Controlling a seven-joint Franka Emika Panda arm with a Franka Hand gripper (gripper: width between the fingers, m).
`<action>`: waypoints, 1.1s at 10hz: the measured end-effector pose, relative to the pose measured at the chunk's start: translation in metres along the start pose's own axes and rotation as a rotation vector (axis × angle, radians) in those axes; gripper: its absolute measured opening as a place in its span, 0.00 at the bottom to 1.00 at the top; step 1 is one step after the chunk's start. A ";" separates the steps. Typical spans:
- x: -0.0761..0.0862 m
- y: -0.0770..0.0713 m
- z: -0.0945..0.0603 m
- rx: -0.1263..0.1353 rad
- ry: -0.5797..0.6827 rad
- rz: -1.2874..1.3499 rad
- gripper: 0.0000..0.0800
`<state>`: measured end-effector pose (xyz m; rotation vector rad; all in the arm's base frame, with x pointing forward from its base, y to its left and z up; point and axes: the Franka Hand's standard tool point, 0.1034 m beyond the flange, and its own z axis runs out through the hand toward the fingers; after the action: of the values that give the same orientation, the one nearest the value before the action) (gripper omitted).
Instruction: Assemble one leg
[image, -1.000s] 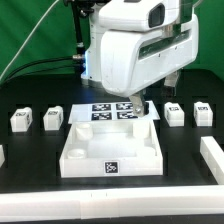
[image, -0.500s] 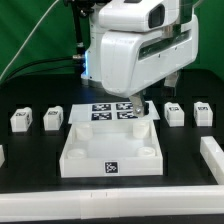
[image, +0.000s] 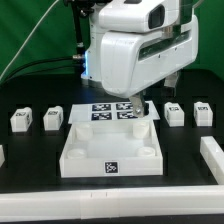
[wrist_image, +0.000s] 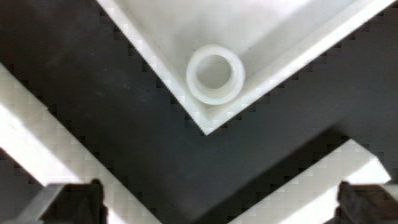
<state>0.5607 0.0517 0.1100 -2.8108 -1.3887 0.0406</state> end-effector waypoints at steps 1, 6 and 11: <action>-0.014 -0.007 0.007 -0.002 0.001 -0.030 0.81; -0.084 -0.034 0.033 0.040 -0.024 -0.251 0.81; -0.091 -0.034 0.037 0.032 -0.013 -0.401 0.81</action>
Offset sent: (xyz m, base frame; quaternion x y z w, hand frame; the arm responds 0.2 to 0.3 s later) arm -0.0588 -0.0272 -0.0170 0.0057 0.0089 -0.1493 0.9887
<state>0.4771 -0.0001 0.0750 -2.4558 -1.9031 0.0777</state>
